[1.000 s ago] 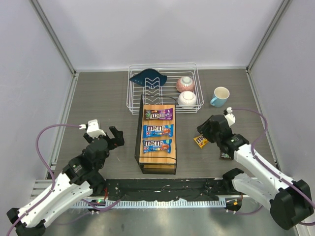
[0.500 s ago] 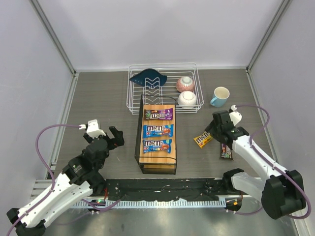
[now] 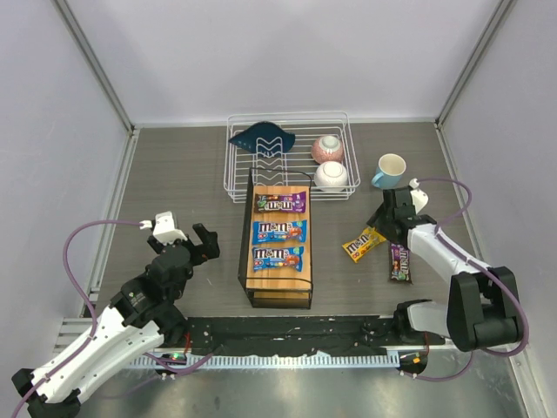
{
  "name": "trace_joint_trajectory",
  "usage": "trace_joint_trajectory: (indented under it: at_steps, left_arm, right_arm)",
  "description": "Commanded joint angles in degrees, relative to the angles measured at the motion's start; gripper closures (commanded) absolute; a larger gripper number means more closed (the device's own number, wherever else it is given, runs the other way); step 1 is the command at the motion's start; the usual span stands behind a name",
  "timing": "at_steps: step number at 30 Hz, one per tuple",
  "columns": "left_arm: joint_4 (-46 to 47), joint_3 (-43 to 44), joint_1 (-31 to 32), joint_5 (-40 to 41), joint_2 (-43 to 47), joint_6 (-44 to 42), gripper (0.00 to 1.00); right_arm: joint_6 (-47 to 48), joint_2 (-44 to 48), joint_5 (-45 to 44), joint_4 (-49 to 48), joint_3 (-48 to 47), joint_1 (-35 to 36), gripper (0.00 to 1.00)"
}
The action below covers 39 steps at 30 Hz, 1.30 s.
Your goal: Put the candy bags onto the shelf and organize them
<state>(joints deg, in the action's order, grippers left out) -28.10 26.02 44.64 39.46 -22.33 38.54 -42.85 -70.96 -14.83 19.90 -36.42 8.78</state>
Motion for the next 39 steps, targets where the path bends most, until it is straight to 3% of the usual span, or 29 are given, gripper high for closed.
trace_joint_trajectory:
  at_steps: [1, 21, 31, 39]
  left_arm:
    - [1.3, 0.2, 0.2, 1.1, -0.1, -0.1, 0.0]
    - [1.4, 0.2, 0.3, 1.2, -0.4, -0.2, 0.0]
    - [1.5, 0.1, 0.3, 1.1, 0.0, -0.2, 0.0]
    - [1.4, 0.2, 0.3, 0.8, 0.0, -0.1, 0.0]
  right_arm:
    - [3.4, -1.3, 1.9, -6.2, -2.9, -0.8, 0.44]
    - [6.9, -13.8, 2.5, -3.7, -8.0, -0.9, 0.44]
    - [6.6, -10.4, 4.6, -3.3, -4.3, -0.8, 0.47]
    - [5.3, -6.1, 8.5, -3.1, 0.3, -0.8, 0.55]
